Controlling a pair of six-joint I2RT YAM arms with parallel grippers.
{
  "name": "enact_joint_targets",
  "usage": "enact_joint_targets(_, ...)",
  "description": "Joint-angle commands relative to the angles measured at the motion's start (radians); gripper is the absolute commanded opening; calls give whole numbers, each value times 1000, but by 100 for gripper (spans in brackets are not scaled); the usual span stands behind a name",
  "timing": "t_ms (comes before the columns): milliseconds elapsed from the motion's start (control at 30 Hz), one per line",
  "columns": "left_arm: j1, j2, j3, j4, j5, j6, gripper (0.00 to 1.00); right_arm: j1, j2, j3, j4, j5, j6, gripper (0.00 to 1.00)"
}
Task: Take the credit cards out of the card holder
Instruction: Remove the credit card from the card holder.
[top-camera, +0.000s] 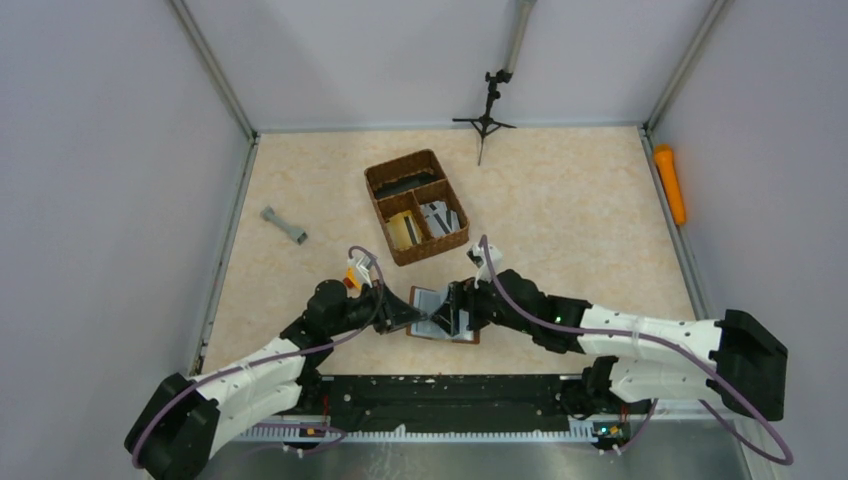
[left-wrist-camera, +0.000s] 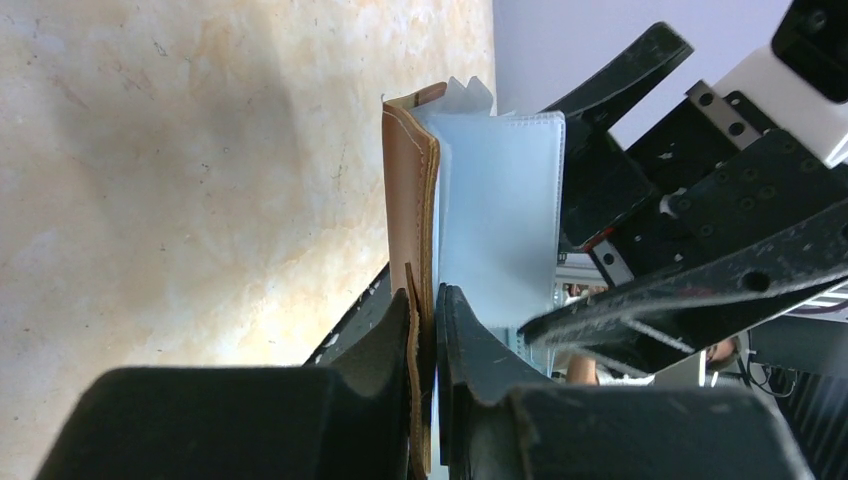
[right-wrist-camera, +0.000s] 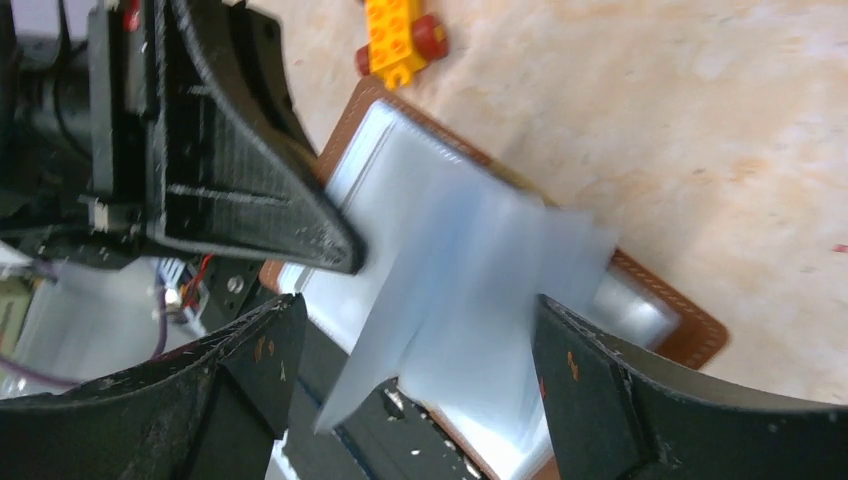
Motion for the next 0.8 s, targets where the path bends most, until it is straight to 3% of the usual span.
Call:
enact_joint_targets(0,-7,-8,17,77,1,2,4,12,-62,74,-175,213,19,83)
enact_joint_targets(167,-7,-42,17,36,-22,15,5,13,-140,65,-167,152,3,80)
enact_joint_targets(400,-9,-39,22,27,-15,11,4,119,-61,163,-182,194,-40,78)
enact_joint_targets(600,-11,-50,17,44,-4,-14,5,132,10,171,-130,140,-45,78)
enact_joint_targets(767,-10,-65,16,14,-17,-7,5,131,-43,190,-283,305,-1,78)
